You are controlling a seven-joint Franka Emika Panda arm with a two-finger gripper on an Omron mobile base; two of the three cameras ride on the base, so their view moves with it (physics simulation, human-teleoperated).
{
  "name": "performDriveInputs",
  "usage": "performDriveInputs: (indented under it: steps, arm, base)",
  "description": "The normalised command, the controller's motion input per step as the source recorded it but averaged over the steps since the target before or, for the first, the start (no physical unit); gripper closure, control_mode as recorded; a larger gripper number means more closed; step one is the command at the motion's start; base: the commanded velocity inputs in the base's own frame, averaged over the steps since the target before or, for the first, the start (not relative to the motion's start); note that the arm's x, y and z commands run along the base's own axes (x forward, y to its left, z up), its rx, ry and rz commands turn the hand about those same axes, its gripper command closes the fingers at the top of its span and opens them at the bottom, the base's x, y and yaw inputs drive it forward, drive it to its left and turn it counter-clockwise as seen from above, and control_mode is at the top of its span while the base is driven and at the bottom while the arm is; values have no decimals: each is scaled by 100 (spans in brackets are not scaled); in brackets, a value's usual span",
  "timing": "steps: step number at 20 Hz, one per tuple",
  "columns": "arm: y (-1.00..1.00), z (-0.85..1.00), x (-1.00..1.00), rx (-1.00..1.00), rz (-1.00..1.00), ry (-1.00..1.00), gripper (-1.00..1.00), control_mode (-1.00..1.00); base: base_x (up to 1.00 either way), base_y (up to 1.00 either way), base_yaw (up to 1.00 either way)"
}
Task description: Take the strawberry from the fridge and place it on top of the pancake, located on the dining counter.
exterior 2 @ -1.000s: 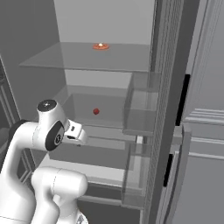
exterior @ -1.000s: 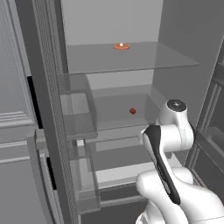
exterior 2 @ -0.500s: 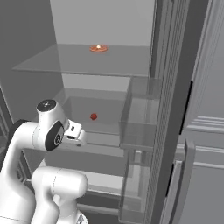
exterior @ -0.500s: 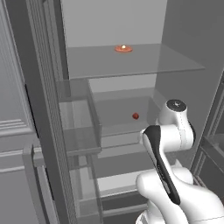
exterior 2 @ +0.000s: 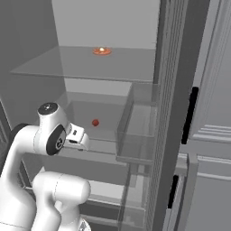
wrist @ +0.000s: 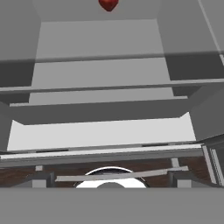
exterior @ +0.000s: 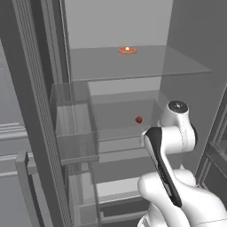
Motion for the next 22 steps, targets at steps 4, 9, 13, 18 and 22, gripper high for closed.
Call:
performDriveInputs:
  steps: [4, 9, 13, 18, 22]
  arm:
    - [0, 0, 0, 0, 0, 0, -100, 100]
    - [0, 0, 16, 0, 0, -3, -100, -100]
    - [1, 0, 52, 0, 0, -15, -100, -100]
    - [0, 1, 73, 0, 0, -3, -100, -100]
    - [6, 0, 83, 0, 0, -6, -100, -100]
  base:
    - [28, 0, 0]
    - [8, 0, 0]
    - [0, 0, 0]
    - [0, 0, 0]
    - [0, 0, 0]
